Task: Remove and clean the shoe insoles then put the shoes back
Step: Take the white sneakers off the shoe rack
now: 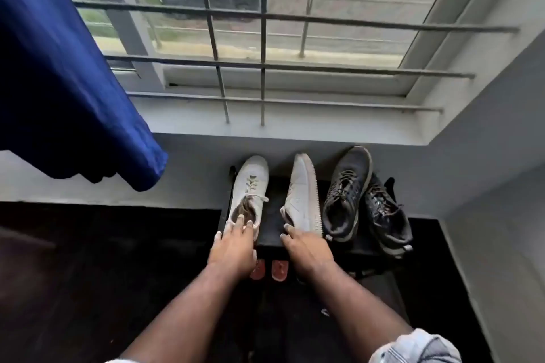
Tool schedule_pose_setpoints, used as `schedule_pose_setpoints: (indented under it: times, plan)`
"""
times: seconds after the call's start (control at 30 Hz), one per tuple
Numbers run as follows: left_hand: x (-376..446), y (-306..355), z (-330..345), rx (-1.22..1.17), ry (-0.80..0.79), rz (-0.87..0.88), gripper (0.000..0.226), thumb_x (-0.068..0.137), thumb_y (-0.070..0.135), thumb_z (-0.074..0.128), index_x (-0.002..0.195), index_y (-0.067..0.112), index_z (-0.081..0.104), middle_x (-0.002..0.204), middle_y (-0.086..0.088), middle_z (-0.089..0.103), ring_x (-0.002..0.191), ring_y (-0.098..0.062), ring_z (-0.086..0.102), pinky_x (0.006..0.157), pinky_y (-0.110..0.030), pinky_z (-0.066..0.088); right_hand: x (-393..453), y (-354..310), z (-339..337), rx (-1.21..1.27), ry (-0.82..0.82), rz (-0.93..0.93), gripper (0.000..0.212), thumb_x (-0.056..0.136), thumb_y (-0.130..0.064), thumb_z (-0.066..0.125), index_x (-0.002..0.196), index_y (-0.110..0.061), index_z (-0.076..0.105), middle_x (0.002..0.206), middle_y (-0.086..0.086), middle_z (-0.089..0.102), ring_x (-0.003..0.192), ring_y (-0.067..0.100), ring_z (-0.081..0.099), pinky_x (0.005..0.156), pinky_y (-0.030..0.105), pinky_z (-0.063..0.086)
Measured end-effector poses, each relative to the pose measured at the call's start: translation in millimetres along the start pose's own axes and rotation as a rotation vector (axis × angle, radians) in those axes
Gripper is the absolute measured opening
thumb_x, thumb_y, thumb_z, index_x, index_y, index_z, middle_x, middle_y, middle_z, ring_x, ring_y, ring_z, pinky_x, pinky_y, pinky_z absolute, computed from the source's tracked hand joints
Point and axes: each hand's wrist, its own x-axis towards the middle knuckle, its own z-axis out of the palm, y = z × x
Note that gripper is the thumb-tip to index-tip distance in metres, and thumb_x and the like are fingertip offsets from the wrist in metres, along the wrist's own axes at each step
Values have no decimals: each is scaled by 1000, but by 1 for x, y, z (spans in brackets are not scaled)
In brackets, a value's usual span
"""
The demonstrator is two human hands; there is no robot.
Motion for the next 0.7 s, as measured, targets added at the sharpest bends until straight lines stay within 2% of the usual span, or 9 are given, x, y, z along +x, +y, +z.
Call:
schedule_pose_setpoints:
  times: [0.13, 0.23, 0.3, 0.4, 0.47, 0.53, 0.57, 0.63, 0.7]
  plan:
    - [15, -20, 6, -57, -60, -5, 76, 96, 36, 52, 159, 18, 13, 167, -5, 3, 152, -28, 15, 119, -44, 27, 31, 9, 10, -149, -50, 66, 37, 93, -9, 47, 129, -15, 53, 134, 4, 51, 114, 32, 60, 86, 46, 48]
    - [31, -28, 12, -260, -94, -57, 72, 95, 32, 51, 158, 17, 19, 167, -4, 6, 150, -25, 21, 119, -40, 28, 48, 11, 18, -174, -79, 45, 32, 97, -9, 40, 124, -16, 55, 126, 3, 56, 111, 31, 62, 80, 42, 50]
    - [44, -33, 17, -446, -37, -124, 66, 92, 27, 54, 152, 11, 33, 161, -7, 27, 144, -24, 36, 116, -35, 33, 54, 13, 21, -195, -88, 43, 31, 99, -11, 39, 124, -16, 56, 126, 3, 55, 112, 31, 60, 79, 42, 50]
    - [58, -36, 17, -669, 87, -301, 41, 89, 23, 58, 128, 9, 59, 128, -10, 62, 114, -27, 61, 99, -34, 49, 53, 18, 15, -175, -13, 70, 27, 99, -16, 40, 122, -16, 54, 123, 7, 48, 107, 32, 58, 77, 41, 50]
    - [64, -39, 13, -727, 98, -391, 25, 91, 27, 58, 109, 10, 63, 108, -7, 67, 94, -26, 62, 82, -31, 51, 48, 20, 8, 3, 184, 126, 17, 95, -25, 49, 110, -17, 52, 115, 6, 47, 97, 33, 58, 69, 42, 51]
    - [71, -42, 15, -770, 61, -460, 28, 91, 35, 58, 104, 10, 61, 102, -7, 67, 89, -26, 60, 75, -28, 44, 43, 20, 6, 223, 314, 186, 21, 87, -33, 59, 99, -18, 50, 110, 2, 46, 91, 29, 55, 68, 40, 50]
    - [75, -45, 20, -796, 43, -491, 33, 90, 41, 58, 103, 11, 60, 102, -8, 68, 90, -28, 63, 76, -29, 47, 41, 18, 8, 303, 353, 194, 21, 84, -31, 62, 96, -17, 51, 109, 1, 47, 90, 27, 55, 69, 38, 49]
    - [79, -47, 26, -872, 4, -544, 40, 86, 50, 59, 98, 12, 57, 98, -9, 68, 87, -31, 69, 79, -37, 59, 37, 13, 18, 402, 358, 181, 18, 79, -22, 63, 96, -18, 59, 116, -4, 49, 97, 24, 57, 77, 34, 50]
    - [82, -47, 30, -955, -26, -579, 42, 85, 51, 61, 97, 11, 57, 95, -9, 67, 81, -28, 70, 71, -42, 63, 34, 12, 33, 577, 292, 195, 33, 78, -14, 60, 108, -24, 68, 135, -11, 48, 116, 19, 55, 95, 30, 49]
